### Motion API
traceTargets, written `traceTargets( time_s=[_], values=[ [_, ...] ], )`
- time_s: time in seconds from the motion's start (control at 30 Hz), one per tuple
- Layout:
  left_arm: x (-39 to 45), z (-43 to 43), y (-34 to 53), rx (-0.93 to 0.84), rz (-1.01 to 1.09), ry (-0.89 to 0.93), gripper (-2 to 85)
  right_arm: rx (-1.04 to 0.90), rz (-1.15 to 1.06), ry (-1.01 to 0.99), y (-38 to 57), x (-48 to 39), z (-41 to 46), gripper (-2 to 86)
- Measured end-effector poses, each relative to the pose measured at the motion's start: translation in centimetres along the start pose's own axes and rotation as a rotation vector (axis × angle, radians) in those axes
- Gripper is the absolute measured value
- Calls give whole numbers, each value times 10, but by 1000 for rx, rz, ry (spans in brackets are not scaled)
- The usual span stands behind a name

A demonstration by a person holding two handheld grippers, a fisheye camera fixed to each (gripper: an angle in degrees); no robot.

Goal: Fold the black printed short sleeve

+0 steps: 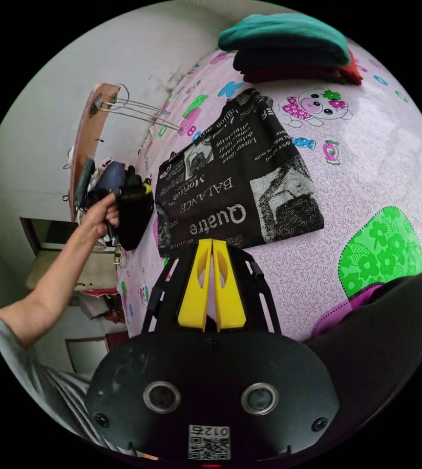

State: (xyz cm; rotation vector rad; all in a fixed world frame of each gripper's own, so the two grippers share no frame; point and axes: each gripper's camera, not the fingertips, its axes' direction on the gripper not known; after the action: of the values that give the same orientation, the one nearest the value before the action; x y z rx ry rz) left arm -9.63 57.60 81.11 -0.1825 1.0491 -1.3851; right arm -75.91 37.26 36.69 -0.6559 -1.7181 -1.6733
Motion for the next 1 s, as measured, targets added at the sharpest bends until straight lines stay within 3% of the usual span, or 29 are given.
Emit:
traceTargets(
  time_s=[0.23, 0.47, 0.57, 0.7, 0.83, 1.0],
  values=[
    [70, 57, 117, -167, 53, 17, 7, 174, -60, 13, 20, -114, -68, -8],
    [117, 57, 181, -114, 16, -13, 8, 468, -237, 190, 23, -238, -222, -9],
    [152, 20, 207, 107, -1, 45, 8, 576, -369, 412, 37, -299, -301, -9],
    [261, -31, 233, 448, 240, 113, 9, 719, -426, 645, 64, -355, -394, -8],
    [413, -74, 260, 707, 583, 246, 8, 844, -328, 839, 105, -384, -493, -7],
    [589, -108, 315, 836, 926, 541, 8, 827, -126, 1029, 169, -406, -608, -2]
  ],
)
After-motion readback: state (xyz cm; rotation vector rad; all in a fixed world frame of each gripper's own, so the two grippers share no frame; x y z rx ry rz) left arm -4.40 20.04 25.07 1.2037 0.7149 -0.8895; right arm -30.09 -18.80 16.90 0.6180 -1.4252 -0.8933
